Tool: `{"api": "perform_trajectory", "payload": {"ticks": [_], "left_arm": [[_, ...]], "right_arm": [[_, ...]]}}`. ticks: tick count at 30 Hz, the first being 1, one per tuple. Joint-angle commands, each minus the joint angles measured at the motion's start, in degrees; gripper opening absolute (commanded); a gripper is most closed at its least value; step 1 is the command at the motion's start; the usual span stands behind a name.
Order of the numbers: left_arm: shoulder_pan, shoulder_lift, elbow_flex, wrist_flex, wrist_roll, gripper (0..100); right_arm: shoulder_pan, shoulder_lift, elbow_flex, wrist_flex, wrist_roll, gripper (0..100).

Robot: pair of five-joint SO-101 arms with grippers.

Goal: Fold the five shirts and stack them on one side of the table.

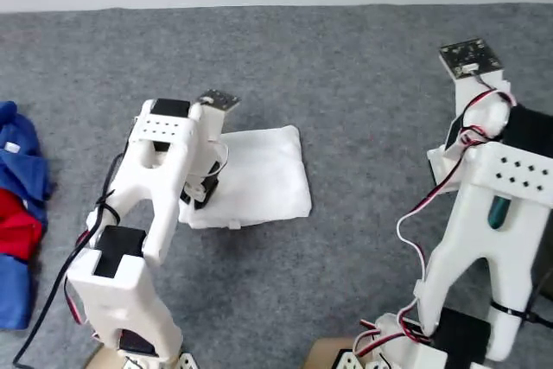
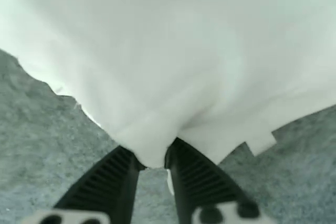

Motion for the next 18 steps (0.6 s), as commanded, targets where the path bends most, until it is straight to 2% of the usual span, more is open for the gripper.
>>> {"api": "perform_trajectory", "payload": {"ticks": [1,13,18], "left_arm": [[-1.49,-0.35,-2.42,0.44,-0.44,13],[-6.15,-0.26,-2.59,-1.41,-2.90,11],[-6.86,0.18,-2.59,-3.16,-4.92,5]], "right_arm": [[-0.13,-2.68,-0.35,0.31,0.00,0.9],[-4.97,-2.59,-0.35,0.57,-0.09,0.9],[-6.73,-2.42,-0.35,0.48,-0.09,0.9]]}}
